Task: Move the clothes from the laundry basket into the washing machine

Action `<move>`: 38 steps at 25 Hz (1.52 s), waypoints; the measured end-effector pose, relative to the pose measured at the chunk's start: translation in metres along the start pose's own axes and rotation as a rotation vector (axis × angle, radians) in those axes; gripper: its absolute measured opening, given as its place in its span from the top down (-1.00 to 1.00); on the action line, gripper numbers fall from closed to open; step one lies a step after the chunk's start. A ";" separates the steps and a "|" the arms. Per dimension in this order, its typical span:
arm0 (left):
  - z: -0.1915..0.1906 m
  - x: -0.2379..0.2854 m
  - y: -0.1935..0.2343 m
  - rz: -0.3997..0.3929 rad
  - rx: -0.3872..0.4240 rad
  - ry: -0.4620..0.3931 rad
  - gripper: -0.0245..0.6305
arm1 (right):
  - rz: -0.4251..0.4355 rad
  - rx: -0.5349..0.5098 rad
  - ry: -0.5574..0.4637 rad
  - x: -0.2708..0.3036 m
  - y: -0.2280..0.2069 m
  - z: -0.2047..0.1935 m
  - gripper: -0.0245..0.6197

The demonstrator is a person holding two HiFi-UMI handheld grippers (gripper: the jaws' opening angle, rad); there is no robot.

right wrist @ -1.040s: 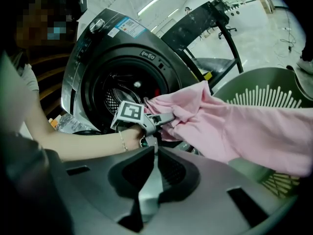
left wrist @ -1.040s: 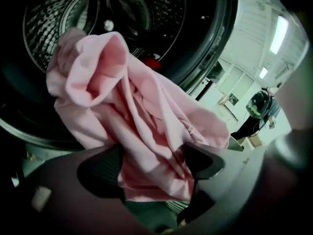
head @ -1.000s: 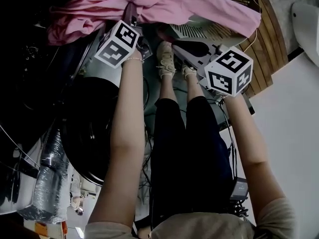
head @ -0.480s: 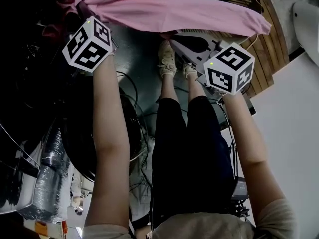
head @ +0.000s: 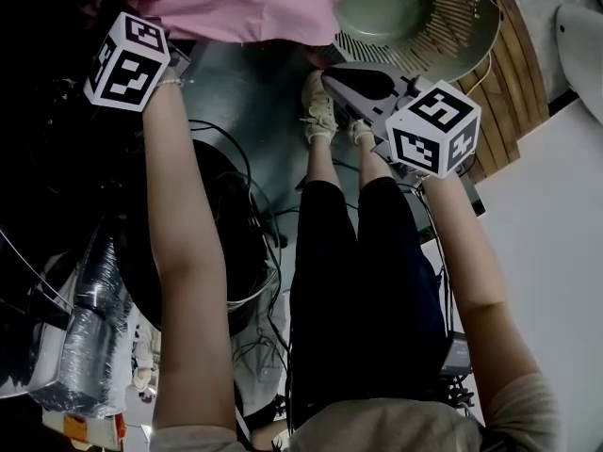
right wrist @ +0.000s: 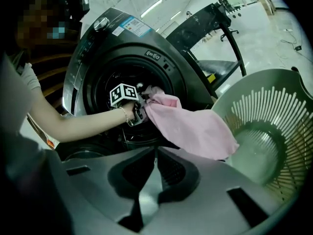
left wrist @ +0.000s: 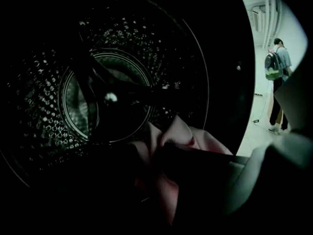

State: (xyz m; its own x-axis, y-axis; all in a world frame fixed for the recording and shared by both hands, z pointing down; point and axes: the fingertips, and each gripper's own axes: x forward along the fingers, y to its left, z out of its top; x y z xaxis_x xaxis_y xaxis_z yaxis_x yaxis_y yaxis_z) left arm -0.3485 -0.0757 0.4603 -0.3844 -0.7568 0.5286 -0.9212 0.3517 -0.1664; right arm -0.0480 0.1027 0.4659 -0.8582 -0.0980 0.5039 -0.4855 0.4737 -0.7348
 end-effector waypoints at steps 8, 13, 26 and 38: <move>-0.014 -0.050 -0.002 -0.067 -0.118 0.022 0.14 | 0.005 0.005 -0.007 -0.004 0.010 0.001 0.85; -0.056 -0.070 -0.017 -0.100 -0.166 0.129 0.06 | -0.001 0.007 -0.039 -0.009 0.008 0.004 0.85; -0.175 -0.071 -0.156 -0.409 -0.445 0.460 -0.08 | 0.042 0.056 -0.034 -0.002 0.004 -0.024 0.85; -0.146 -0.063 -0.201 -0.527 -0.390 0.397 0.76 | 0.024 0.056 -0.054 -0.003 -0.007 -0.017 0.85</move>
State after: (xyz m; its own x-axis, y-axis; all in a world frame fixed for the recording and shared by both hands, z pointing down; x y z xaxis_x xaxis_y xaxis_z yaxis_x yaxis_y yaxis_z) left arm -0.1305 -0.0177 0.5821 0.2183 -0.6496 0.7282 -0.8604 0.2240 0.4577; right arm -0.0389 0.1144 0.4772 -0.8767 -0.1347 0.4617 -0.4718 0.4273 -0.7713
